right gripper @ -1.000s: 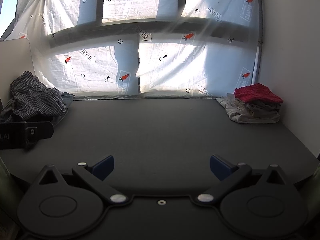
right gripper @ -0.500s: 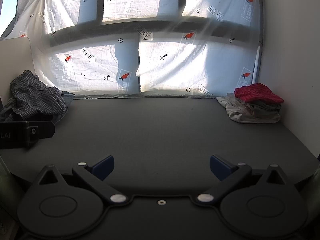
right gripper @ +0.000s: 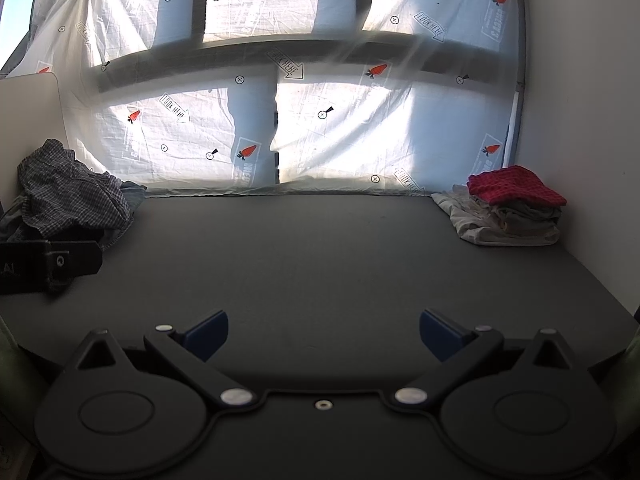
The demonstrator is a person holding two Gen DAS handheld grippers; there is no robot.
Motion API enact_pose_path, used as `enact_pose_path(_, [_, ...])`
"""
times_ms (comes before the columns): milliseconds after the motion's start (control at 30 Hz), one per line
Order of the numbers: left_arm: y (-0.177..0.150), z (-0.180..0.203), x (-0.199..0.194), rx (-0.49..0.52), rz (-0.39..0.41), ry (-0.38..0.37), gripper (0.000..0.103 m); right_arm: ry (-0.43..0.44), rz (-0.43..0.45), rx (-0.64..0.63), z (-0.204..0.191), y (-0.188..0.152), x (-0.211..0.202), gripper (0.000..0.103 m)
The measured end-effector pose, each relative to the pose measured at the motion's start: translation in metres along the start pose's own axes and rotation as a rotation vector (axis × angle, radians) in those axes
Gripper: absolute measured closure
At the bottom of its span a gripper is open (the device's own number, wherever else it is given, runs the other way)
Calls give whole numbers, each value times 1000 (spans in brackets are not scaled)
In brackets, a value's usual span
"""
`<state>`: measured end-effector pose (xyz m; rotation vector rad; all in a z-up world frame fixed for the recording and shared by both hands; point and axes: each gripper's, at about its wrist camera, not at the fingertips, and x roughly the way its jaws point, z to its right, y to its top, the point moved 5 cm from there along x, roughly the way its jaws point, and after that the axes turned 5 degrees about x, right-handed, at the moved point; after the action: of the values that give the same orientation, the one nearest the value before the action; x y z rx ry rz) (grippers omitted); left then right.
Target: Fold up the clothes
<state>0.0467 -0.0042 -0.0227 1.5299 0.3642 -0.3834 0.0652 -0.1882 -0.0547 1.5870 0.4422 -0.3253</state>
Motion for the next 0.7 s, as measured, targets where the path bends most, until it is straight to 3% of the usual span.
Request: enact_pose_path(700, [-2, -4, 27, -43, -57, -1, 0, -15, -21, -25, 4, -1, 12, 0])
